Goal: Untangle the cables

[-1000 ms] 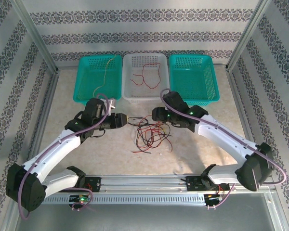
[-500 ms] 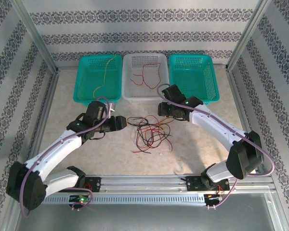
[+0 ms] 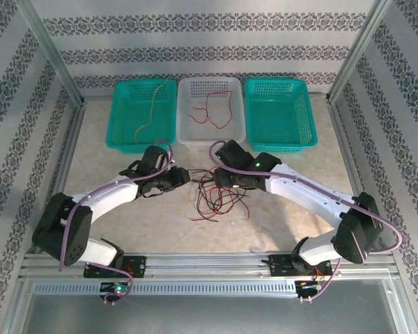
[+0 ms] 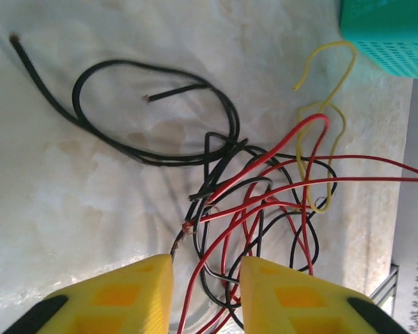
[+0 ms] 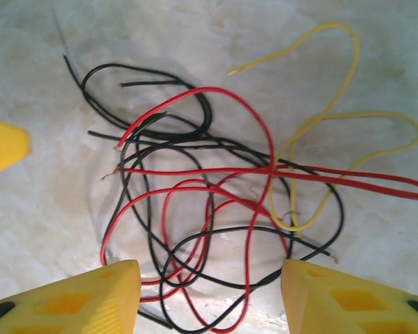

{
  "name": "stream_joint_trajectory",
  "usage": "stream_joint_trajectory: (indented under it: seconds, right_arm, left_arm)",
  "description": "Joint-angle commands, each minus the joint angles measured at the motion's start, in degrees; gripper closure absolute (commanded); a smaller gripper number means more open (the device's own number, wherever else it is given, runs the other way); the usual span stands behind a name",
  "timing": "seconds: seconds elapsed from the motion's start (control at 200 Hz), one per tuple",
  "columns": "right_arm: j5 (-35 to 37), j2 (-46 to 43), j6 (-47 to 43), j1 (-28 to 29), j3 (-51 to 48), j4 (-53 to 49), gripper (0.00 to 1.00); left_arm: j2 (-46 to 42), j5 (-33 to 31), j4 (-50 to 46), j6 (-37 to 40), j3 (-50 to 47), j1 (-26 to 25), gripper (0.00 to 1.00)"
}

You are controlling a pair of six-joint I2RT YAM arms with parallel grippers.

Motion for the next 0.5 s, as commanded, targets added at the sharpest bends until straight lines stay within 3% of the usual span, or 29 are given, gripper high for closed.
stream_joint_trajectory:
  seconds: [0.0,0.125,0.27,0.495]
  right_arm:
    - [-4.2,3.1,1.4,2.8,0.7,0.6,0.46]
    - [-4.7,7.3,2.6,5.0,2.8,1.0,0.52]
    - [-5.6,11.5,0.8,5.8,5.7,4.0,0.51]
    - [-1.8,25.8,-6.9,6.1,19.5,-1.7,0.52]
  left_arm:
    - [-1.1,1.1,2.8,-3.3,-1.5,0.0,0.74]
    - [-5.7,-2.8,-1.8,-1.3,-2.4,0.7,0.75]
    - [-9.9,-3.6,-6.2,-0.8,-1.9,2.6,0.76]
    - [-17.6,-3.6,-15.6,-0.3,-1.7,8.3,0.74]
